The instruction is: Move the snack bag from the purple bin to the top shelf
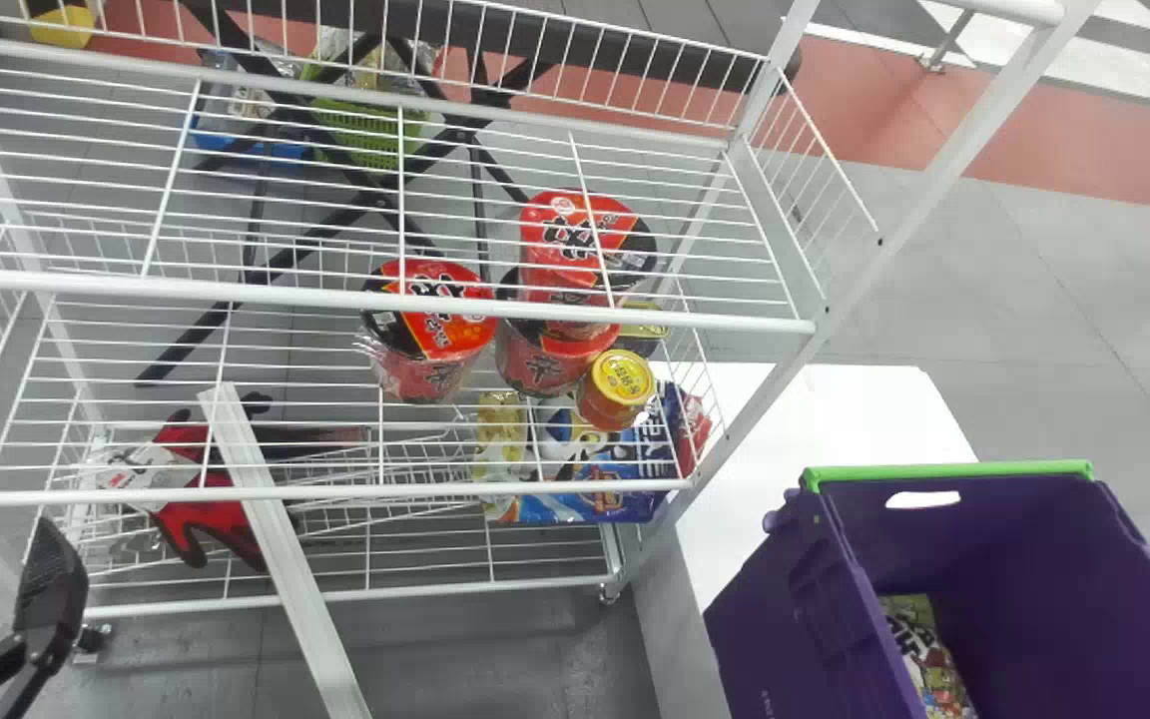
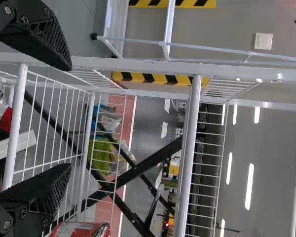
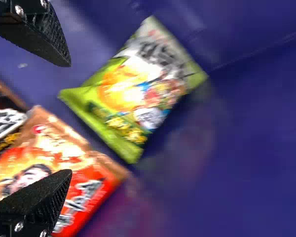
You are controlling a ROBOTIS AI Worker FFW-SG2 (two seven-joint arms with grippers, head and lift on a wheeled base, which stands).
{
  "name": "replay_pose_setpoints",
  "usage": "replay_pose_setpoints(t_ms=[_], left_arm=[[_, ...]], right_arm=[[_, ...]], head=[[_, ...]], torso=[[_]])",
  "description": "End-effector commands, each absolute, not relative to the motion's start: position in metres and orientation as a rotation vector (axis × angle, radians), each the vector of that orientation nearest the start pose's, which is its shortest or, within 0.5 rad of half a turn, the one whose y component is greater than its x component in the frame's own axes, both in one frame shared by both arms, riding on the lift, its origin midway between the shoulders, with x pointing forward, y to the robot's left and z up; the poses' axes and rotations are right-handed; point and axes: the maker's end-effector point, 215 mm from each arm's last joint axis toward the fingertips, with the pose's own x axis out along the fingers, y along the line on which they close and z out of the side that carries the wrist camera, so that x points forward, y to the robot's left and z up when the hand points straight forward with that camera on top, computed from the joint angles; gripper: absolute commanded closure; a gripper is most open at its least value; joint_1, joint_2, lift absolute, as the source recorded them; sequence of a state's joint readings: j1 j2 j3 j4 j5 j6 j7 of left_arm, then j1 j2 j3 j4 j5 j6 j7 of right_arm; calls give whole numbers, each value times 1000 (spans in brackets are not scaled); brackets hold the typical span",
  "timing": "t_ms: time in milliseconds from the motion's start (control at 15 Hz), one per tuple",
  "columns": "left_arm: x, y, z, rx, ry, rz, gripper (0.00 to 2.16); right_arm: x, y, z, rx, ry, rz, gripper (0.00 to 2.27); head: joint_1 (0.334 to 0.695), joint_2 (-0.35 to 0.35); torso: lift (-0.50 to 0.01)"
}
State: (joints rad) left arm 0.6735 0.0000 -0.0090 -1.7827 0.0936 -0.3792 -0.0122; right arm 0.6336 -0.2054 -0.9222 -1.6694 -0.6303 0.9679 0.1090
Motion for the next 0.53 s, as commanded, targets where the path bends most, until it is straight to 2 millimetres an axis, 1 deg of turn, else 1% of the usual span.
replay_pose_setpoints(t_ms=[0, 133, 333, 467], left_arm=[[356, 230, -434, -93, 77, 20, 134], [357, 230, -433, -93, 76, 20, 134], [359, 231, -435, -92, 77, 21, 134], [361, 232, -434, -92, 73, 21, 134]], right_arm=[[94, -604, -608, 558, 1044, -677, 26], [87, -608, -619, 574, 1087, -692, 22], [74, -605, -637, 589, 1159, -699, 22], [74, -607, -648, 582, 1194, -705, 22]], head=[[695, -350], [695, -350], [695, -350], [695, -350]], torso=[[-451], [-451], [-451], [-451]])
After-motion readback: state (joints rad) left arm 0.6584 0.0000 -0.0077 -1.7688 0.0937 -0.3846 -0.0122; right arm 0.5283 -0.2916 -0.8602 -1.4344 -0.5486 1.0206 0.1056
